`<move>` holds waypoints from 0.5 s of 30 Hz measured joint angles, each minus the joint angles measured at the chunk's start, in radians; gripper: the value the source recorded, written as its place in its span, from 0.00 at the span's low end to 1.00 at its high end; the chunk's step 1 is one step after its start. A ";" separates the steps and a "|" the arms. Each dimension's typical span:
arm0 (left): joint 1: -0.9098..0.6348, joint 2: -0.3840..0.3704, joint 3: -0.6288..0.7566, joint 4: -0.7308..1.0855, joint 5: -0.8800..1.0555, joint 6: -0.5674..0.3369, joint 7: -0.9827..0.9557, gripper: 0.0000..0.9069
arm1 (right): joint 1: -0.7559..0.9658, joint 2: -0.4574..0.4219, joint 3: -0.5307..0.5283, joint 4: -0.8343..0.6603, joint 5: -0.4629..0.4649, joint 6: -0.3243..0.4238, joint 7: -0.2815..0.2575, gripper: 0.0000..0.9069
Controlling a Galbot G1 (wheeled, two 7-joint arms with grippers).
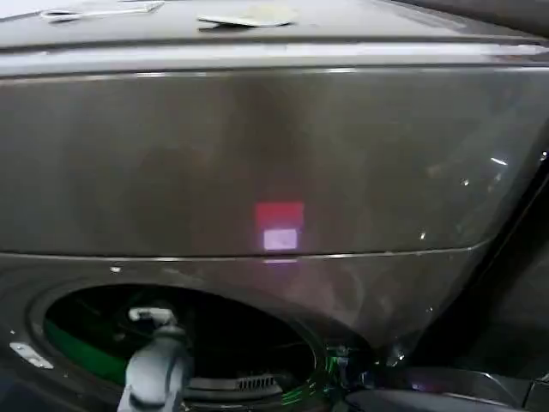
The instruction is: Grasp the clothes from the dryer.
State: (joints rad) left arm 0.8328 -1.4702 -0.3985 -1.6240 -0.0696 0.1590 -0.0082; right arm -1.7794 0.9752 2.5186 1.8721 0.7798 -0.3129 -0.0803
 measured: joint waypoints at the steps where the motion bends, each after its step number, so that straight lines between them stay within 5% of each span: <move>1: -0.022 -0.004 0.001 0.028 0.002 -0.004 0.000 1.00 | 0.000 0.000 0.000 0.000 0.000 0.000 0.000 1.00; 15: -0.342 -0.039 0.031 0.478 0.035 -0.063 0.101 1.00 | -0.007 0.004 0.009 -0.005 -0.001 -0.005 -0.005 1.00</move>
State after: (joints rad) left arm 0.4905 -1.5096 -0.3671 -1.1462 -0.0342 0.0965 0.0931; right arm -1.7869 0.9795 2.5278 1.8671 0.7787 -0.3175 -0.0851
